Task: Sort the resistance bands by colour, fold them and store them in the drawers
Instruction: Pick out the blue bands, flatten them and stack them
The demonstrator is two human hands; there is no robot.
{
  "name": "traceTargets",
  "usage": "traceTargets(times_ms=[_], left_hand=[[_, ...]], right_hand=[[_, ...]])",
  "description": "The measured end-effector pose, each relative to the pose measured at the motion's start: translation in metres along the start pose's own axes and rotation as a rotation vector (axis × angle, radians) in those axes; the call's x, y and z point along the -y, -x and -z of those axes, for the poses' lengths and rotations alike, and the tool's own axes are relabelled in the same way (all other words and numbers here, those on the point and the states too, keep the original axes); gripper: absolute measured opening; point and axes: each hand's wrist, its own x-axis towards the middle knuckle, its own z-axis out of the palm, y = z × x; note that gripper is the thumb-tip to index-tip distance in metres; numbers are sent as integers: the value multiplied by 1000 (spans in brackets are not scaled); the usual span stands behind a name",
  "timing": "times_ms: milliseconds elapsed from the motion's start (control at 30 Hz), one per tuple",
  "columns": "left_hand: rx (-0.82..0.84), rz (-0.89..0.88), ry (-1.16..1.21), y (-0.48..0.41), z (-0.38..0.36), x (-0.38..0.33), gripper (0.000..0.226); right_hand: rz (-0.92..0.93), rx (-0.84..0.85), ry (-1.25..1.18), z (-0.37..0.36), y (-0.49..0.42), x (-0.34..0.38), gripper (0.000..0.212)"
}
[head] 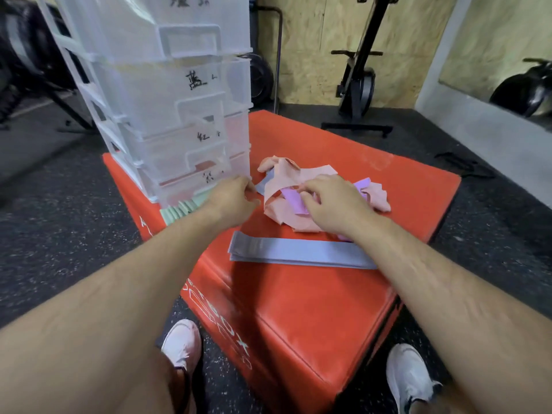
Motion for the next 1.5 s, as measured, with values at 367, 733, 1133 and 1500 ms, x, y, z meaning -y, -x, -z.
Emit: traceTargets(times_ms=[367, 733, 1133, 1500], left_hand=[[-32, 43, 0, -53, -18, 10, 33], [12, 59, 17, -48, -13, 15, 42], [-47, 16, 56, -39, 6, 12, 42], [-281, -105, 908, -26, 48, -60, 14]], right_hand=[[131, 173, 237, -90, -102, 45, 28], [-14, 348, 303, -109, -112, 46, 50], [-286, 81, -692, -18, -117, 30, 28], [7, 60, -1088, 75, -70, 45, 35]])
